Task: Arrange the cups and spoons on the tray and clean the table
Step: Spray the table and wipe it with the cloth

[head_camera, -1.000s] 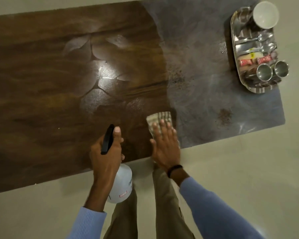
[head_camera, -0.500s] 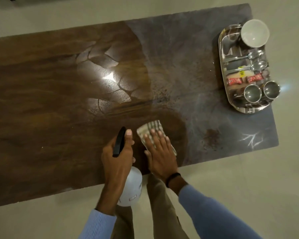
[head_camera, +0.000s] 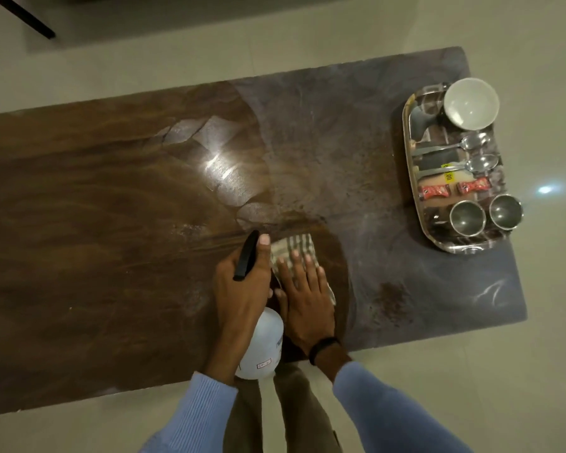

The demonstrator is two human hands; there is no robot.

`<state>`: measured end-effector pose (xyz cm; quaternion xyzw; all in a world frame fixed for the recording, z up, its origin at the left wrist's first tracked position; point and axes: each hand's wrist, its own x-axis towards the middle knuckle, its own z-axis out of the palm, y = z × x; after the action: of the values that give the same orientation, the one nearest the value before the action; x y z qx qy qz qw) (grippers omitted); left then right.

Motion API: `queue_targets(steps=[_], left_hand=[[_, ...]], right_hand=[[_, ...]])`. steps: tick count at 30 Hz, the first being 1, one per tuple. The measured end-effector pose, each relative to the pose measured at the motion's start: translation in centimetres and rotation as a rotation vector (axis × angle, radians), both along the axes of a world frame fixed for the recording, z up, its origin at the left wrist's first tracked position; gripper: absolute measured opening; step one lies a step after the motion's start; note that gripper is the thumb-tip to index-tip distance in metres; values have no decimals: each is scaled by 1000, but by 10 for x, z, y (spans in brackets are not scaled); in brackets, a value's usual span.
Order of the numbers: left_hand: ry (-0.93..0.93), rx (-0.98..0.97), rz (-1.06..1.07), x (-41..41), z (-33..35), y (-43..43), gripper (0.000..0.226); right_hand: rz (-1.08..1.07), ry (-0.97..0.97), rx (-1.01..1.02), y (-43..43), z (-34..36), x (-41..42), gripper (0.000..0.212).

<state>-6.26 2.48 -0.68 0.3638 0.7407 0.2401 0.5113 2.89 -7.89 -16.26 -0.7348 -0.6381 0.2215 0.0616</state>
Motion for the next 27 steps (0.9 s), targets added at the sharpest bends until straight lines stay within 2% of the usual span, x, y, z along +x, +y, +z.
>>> queue_targets(steps=[4, 6, 9, 13, 16, 20, 22, 25, 27], left_hand=[[47, -41, 16, 20, -12, 26, 56], [32, -17, -35, 25, -14, 35, 55], [18, -28, -94, 29, -16, 44, 46], [44, -26, -80, 26, -21, 48, 53], [28, -22, -127, 21, -22, 50, 41], [16, -7, -58, 10, -19, 56, 36], [11, -11, -19, 1, -19, 61, 36], [24, -10, -7, -12, -23, 71, 38], [27, -8, 0, -20, -26, 77, 39]], right_hand=[[31, -68, -39, -20, -5, 5, 86], [38, -101, -46, -20, -6, 5, 90], [14, -88, -54, -19, -5, 4, 89], [-8, -84, -33, -19, -4, 3, 82], [-30, -75, -32, -19, -3, 3, 74], [-93, -51, -34, -7, 1, 1, 63], [-201, -51, -31, 24, 5, 7, 60], [-369, -73, -1, 117, 6, 20, 59], [-373, -68, 20, 182, 2, 17, 59]])
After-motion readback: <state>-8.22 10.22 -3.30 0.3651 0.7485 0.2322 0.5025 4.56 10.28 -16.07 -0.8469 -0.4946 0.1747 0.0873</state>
